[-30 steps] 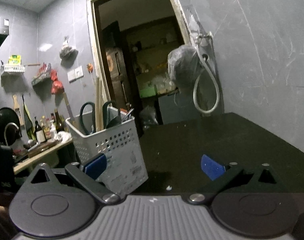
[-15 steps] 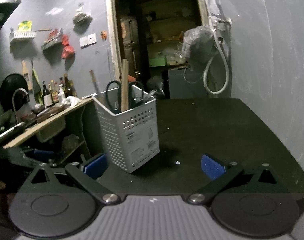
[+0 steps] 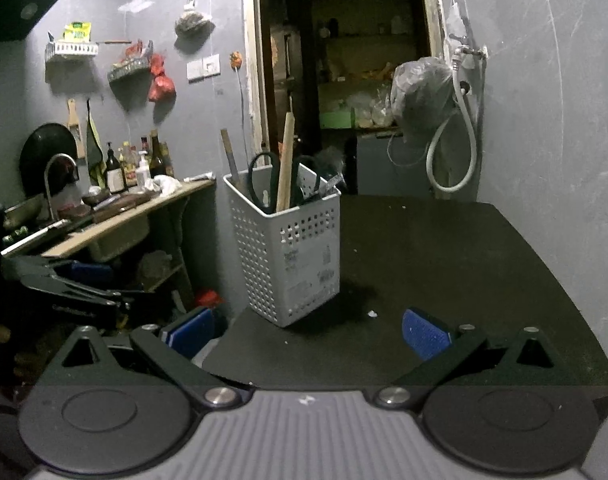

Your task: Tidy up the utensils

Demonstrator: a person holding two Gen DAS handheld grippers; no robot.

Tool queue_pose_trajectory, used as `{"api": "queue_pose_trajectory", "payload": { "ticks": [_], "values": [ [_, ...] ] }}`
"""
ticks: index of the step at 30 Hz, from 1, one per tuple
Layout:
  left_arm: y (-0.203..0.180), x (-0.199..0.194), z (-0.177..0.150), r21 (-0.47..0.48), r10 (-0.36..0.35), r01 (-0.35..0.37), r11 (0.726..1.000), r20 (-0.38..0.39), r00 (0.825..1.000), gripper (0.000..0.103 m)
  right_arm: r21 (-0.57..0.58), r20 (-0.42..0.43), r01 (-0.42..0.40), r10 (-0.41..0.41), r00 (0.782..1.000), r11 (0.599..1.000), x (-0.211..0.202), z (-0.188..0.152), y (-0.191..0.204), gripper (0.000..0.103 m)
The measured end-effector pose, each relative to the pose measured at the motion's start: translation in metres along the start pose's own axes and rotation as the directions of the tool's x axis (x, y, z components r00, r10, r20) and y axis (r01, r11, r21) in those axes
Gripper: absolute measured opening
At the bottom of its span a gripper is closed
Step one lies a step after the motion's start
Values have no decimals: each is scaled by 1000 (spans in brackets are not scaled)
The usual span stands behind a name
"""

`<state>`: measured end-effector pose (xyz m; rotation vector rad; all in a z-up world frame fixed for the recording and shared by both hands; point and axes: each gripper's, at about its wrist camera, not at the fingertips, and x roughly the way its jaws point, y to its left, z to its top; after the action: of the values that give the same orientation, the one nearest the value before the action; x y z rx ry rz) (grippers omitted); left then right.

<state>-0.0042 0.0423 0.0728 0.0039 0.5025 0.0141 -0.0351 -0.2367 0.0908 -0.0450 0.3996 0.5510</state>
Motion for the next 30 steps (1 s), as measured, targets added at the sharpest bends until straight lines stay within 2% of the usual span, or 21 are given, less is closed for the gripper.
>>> {"api": "queue_pose_trajectory", "payload": {
  "ticks": [13,30],
  "values": [
    [-5,2,-3,16,-34,34,999,-9,999,102,-8,-3,27,-28,1000,1000,0,0,-6,103],
    [-8,7,-2,28,-33,33,999,-13,999,102,-7,-11,28,-28,1000,1000,7,1,-10,103]
  ]
}}
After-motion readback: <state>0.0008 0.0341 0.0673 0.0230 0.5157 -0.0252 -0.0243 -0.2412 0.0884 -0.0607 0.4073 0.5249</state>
